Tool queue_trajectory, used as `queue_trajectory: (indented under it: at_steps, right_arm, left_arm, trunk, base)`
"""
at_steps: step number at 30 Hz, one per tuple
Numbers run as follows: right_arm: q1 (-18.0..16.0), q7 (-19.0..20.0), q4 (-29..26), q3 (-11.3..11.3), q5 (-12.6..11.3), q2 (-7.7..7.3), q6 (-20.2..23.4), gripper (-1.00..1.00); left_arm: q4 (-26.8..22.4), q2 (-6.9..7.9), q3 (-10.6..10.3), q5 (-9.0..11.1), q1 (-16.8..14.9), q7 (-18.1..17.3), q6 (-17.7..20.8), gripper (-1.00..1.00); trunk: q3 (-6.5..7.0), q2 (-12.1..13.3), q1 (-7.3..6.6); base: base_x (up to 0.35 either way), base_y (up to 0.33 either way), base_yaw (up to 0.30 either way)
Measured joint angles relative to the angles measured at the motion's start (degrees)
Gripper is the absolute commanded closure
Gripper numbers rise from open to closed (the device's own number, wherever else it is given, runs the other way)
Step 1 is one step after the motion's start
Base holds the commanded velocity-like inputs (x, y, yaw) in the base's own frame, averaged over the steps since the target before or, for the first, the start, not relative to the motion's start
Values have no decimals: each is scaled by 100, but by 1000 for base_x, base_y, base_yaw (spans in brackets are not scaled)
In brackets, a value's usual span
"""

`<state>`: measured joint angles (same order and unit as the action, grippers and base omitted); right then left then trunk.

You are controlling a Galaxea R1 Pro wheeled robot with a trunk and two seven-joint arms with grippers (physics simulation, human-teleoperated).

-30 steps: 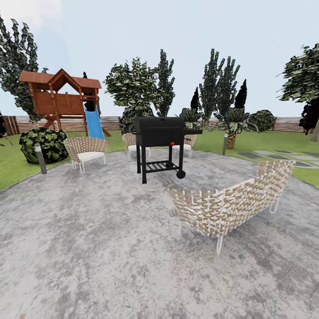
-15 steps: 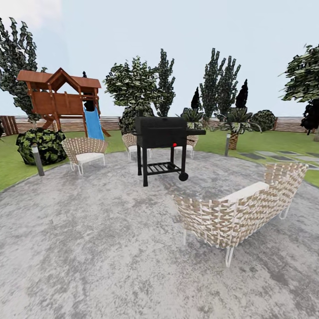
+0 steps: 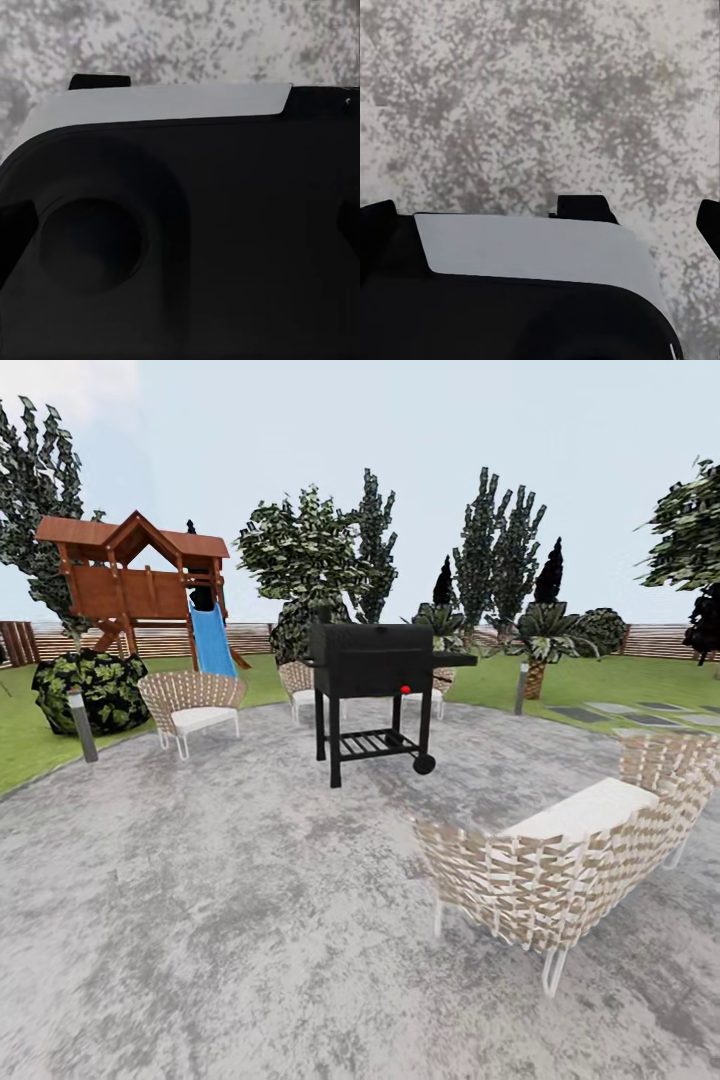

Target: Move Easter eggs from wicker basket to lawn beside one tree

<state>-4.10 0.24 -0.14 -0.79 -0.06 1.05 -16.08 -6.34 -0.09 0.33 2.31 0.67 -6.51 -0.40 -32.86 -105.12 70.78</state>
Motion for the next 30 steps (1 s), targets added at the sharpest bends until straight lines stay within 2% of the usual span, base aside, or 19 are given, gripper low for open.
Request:
queue_trajectory:
  at_steps: [13, 30]
  right_arm:
    - [0, 0, 0, 0, -1, 0, -2, -100]
    - [0, 0, 0, 0, -1, 0, -3, -100]
  left_arm:
    - [0, 0, 0, 0, 1, 25, 0, -100]
    - [0, 0, 0, 0, 0, 16, 0, -100]
  trunk:
    - [0, 0, 0]
    - [0, 0, 0]
  base:
    - [324, 110, 0]
    - [330, 24, 0]
